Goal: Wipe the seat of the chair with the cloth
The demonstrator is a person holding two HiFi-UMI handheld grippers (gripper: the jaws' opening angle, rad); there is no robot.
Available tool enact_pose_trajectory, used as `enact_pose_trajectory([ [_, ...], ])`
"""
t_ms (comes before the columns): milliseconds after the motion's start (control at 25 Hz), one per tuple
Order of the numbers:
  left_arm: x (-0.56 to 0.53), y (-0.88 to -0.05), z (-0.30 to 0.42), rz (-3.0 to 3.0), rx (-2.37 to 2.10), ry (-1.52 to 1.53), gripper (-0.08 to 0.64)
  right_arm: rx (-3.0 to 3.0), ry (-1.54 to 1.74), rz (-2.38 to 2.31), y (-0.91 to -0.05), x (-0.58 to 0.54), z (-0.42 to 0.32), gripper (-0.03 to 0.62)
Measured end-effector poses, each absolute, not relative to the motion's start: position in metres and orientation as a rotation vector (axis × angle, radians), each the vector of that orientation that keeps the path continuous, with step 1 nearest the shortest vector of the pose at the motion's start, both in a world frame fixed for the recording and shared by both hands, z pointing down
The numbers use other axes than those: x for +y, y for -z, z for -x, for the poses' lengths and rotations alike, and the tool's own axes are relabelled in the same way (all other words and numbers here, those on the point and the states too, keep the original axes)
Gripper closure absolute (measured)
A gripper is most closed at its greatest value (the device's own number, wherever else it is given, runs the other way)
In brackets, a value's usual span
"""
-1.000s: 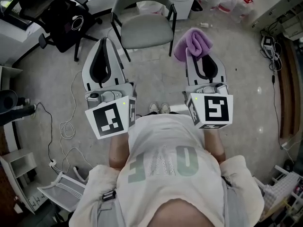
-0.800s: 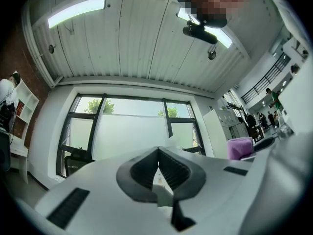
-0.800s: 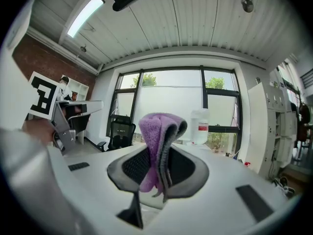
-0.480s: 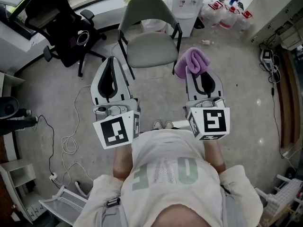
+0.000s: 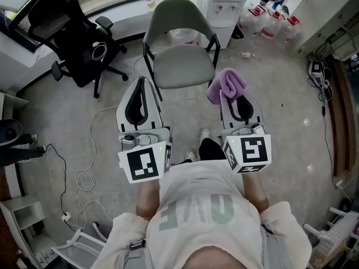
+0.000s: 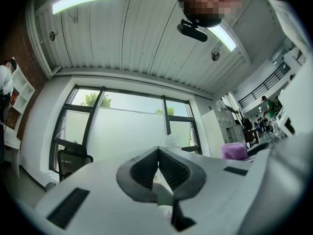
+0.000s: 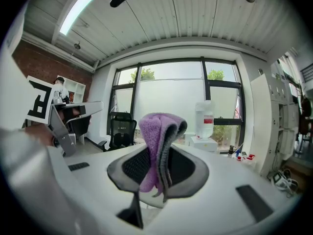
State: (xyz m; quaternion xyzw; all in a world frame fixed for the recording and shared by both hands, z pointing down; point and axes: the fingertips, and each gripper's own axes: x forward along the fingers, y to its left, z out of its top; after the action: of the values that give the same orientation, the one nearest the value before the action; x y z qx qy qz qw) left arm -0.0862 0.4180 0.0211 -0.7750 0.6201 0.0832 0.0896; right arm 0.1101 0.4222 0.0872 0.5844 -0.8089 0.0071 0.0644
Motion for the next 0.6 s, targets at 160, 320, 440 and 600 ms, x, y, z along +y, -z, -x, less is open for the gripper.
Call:
enact_pose_trajectory([
  [160, 0.4, -0.025, 0.087, 2.304, 1.86, -0.255, 0.548, -2.453, -0.032, -1.758, -0.087, 0.399, -0.111, 0.505],
  [320, 0.378, -0.033, 0.086, 2.293, 1.882, -0.254, 0.548, -2.499, -0.012, -1.703, -0.092, 0.369, -0.105, 0.505],
  [440, 0.352, -0.035, 0.082, 2.34, 1.868, -0.323, 0.548, -2.537, 0.003, -1.66, -0.1, 0.33, -0.099, 0.505],
  [600, 0.3, -0.027, 0.084, 2.279, 1.869, -0.278, 0.548, -2.571, 0.032, -1.624, -0.101, 0.267, -0.09, 0.505],
])
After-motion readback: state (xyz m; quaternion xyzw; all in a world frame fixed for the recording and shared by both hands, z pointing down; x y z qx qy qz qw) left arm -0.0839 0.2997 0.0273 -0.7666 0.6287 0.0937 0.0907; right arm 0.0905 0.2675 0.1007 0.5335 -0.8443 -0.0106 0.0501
